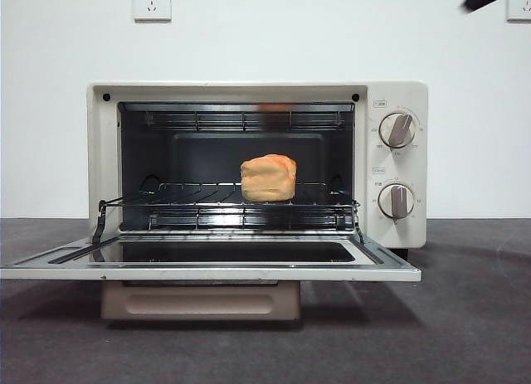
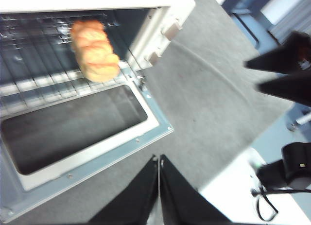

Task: The left arm flap open the oven, the right arm pick bread and place it into oven, the left arm flap close the oven

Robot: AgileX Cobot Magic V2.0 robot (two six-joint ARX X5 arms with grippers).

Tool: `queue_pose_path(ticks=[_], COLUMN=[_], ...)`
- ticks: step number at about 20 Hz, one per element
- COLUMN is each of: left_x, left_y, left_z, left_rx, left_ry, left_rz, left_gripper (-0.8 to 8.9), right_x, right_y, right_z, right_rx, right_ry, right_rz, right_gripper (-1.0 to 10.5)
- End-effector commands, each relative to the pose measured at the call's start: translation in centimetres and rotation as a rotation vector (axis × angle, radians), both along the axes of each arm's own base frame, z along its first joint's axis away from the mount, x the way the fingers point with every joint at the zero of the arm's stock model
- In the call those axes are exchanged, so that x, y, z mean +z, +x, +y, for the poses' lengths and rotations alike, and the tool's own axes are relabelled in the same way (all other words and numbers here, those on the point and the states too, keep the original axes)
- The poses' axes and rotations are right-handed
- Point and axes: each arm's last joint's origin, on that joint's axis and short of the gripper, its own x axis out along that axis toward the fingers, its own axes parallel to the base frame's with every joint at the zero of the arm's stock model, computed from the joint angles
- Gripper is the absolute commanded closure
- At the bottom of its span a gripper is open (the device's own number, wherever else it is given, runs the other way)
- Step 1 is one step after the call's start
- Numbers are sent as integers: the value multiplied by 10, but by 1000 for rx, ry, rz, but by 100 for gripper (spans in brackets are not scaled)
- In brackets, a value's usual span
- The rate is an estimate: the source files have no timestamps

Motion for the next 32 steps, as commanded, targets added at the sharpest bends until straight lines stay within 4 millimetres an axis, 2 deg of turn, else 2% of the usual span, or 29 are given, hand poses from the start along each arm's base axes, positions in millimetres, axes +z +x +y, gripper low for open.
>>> queue_pose_path(ticks=[1,3,6,10,16,20,24,32], left_x=[-4,-14,-36,-76,-149,-185,-200,-218], left_y=[23,48,84,109,100,84,76,91], left_z=[0,6,29,51,69,74,73,67], left_rx=[-43,-57,56,137,300,376,366,278], left_ry=[8,-21,2,-33,-90,-58,-66,-174], left_rz=[43,120,196,314,461,560,619,695], left_gripper=[806,806,806,806,806,806,806,806], right_x=[11,14,16,14,13,14,16,18], right_y=[-14,-27,-45,-60,-69,-68,-67,-66], right_z=[-10,-20,-36,-49,-57,-57,-56,-56], right_rx=[21,19,14,-8,-52,-66,-66,-67], right_ry=[24,42,51,44,42,42,61,72], right_rz=[-57,-79,-96,-105,-110,-123,-144,-156], right_gripper=[527,527,527,527,527,527,527,527])
